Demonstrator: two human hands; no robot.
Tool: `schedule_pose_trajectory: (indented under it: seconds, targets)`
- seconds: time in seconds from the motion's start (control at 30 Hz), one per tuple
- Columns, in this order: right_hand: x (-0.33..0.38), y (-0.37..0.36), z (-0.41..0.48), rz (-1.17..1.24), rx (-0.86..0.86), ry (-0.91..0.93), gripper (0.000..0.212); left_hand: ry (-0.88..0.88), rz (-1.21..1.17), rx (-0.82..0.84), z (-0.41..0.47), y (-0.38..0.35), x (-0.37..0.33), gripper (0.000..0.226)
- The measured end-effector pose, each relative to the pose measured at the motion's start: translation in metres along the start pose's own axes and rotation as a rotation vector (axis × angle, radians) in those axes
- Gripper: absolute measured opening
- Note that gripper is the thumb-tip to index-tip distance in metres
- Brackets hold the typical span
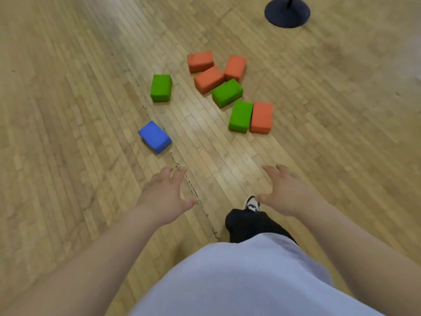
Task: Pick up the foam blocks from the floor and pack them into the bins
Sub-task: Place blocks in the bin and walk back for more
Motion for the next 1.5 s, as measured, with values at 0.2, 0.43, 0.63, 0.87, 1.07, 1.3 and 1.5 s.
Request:
schedule_pose_trajectory:
  seconds: [0.2,0.43,0.63,0.87,1.07,1.3,1.5]
  targets:
    - [-0.038,0.133,0.113,-0.077,0.044,0.024,0.098,0.006,-0.067,-0.006,0.117,0.081,-0.083,0.097]
    - [-0.060,0.239,0.253,-0.078,0.052,-0.032,0.103,-0.020,-0.028,0.049,0.268,0.165,-0.134,0.093]
    - [-0.073,0.295,0.384,0.003,0.076,-0.139,0.108,-0.166,0.115,0.119,0.448,0.224,-0.176,0.094]
    - [-0.108,0.320,0.574,0.045,0.166,-0.196,0.115,-0.300,0.263,0.226,0.654,0.225,-0.229,0.096]
    - [-0.187,0.204,0.784,-0.105,0.291,-0.171,0.129,-0.335,0.237,0.259,0.843,0.079,-0.241,0.107]
    - [-0.258,0.047,1.001,-0.224,0.295,-0.060,0.150,-0.234,0.287,0.224,1.023,-0.142,-0.234,0.123]
    - [-0.285,0.003,1.032,-0.327,0.225,0.020,0.155,-0.222,0.334,0.113,1.057,-0.203,-0.228,0.139]
Point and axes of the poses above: each hand's wrist, its own z-axis towards the middle knuckle, its own y-axis out of the back of the hand, x = y × z, the point moved 1 cm from there along z, towards the middle knuckle, and after that the axes turned 3 degrees about z, right-handed, at the moved point
